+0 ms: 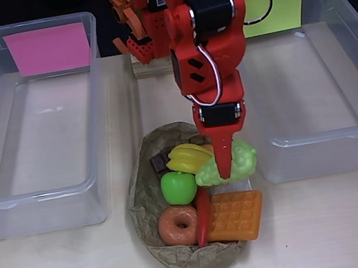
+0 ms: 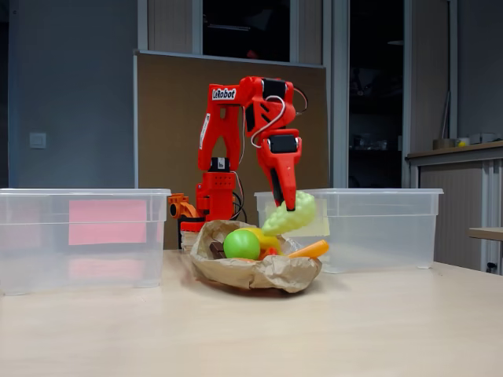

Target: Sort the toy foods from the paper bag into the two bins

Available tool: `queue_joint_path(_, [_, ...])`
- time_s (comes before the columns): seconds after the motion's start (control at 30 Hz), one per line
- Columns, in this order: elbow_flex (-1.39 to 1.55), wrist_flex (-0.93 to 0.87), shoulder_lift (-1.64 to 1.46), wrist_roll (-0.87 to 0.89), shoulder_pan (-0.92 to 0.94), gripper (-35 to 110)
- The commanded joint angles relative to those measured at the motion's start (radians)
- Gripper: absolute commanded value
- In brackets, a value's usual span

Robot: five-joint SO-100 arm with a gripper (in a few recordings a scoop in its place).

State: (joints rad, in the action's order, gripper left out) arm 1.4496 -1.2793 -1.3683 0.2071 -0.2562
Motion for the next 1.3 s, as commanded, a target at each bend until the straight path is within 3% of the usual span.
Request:
queue_joint_path(0.0, [-0.095,-0.121,-0.095,-0.028,0.017,16])
queue_joint_path(0.4, [-0.089,-0.351,-0.422,-0.109,0.170,16])
queue_joint_path(0.7, [0.190,-0.379,-0.776,-0.156,0.534,19])
queue_joint_path(0.93, [0.383,-0.239,-0.885,-0.273,0.861,19])
queue_joint_path(1.27, [0.540,0.025,-0.764,-0.383,1.098,19])
